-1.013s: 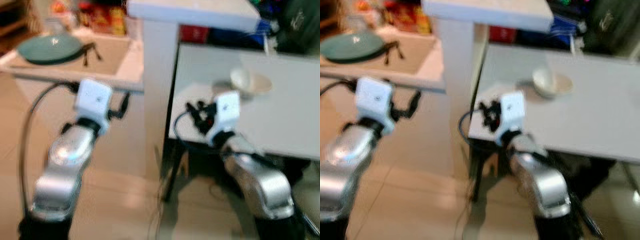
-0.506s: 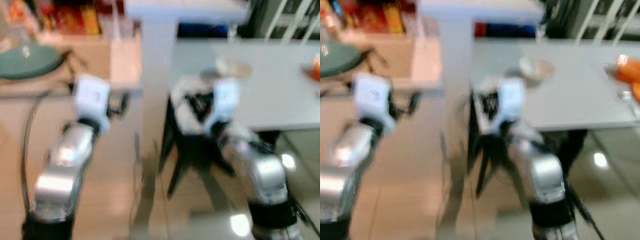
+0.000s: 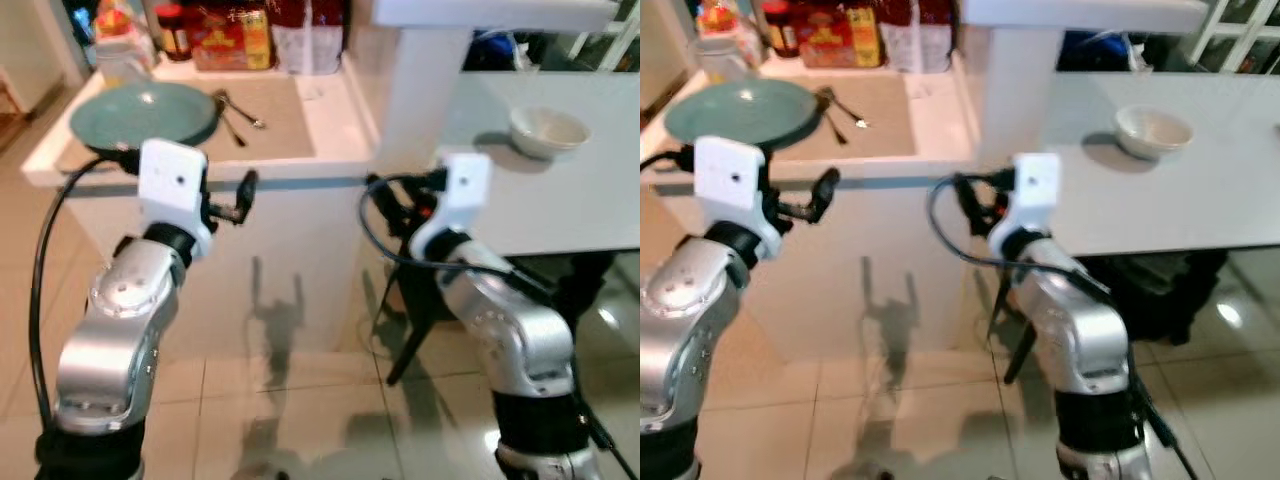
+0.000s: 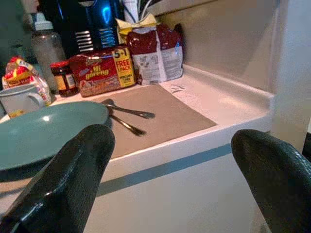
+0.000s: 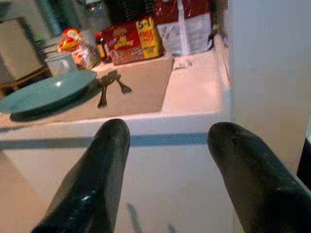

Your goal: Setting the table

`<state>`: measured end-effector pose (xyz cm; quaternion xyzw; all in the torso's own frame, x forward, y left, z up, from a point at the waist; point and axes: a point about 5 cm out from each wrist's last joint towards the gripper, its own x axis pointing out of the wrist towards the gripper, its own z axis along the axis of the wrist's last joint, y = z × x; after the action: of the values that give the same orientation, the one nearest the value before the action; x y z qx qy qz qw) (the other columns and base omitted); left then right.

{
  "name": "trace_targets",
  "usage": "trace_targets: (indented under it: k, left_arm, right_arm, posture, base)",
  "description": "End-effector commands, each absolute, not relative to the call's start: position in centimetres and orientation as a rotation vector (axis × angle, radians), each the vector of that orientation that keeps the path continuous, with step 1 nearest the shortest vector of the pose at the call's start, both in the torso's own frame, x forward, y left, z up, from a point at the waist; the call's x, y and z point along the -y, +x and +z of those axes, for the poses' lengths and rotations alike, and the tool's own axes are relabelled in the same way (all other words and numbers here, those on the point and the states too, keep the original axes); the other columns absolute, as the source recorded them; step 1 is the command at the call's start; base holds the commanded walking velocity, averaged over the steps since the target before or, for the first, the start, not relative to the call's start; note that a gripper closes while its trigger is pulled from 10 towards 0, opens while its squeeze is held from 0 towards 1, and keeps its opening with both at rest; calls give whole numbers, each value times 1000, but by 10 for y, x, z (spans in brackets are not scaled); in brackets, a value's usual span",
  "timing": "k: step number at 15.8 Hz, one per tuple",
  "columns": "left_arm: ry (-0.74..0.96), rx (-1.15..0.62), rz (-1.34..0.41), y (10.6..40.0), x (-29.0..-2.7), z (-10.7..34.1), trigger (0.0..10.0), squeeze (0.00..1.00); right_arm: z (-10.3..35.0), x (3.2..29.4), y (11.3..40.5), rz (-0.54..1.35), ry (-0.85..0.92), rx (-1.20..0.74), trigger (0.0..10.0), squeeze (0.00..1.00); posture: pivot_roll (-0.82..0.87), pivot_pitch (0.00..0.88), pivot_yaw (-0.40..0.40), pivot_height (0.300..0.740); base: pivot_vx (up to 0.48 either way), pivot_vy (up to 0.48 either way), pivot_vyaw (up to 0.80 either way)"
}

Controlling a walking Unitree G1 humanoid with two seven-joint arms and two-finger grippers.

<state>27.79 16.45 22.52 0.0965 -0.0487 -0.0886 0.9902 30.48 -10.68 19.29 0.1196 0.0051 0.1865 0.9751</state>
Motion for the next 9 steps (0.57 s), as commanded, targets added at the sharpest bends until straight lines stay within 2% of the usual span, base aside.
trace_targets:
  k: [1, 5, 7, 8, 9]
  left_arm:
    - [204, 116, -188, 277, -165, 232, 10000, 1000]
    - [196, 121, -189, 276, -165, 233, 10000, 1000]
    - [199, 134, -150, 276, -168, 235, 10000, 1000]
    - [191, 137, -146, 277, -169, 235, 10000, 0]
    - [192, 135, -145, 277, -169, 236, 10000, 0]
  right_arm:
    - [201, 101, 303, 405, 253, 13, 10000, 1000]
    - [203, 100, 304, 412, 266, 17, 10000, 1000]
    - [207, 99, 307, 390, 192, 34, 10000, 1000]
    - [210, 98, 309, 384, 191, 44, 10000, 0]
    - [214, 97, 311, 368, 176, 57, 10000, 0]
  posture:
    - [72, 9, -36, 740]
    - [75, 0, -41, 740]
    - [75, 0, -40, 740]
    - [74, 0, -41, 740]
    - [74, 0, -41, 740]
  base:
    - [0, 480, 0]
    - [0, 480, 0]
    - [0, 0, 0]
    - [405, 0, 0]
    - [446, 0, 0]
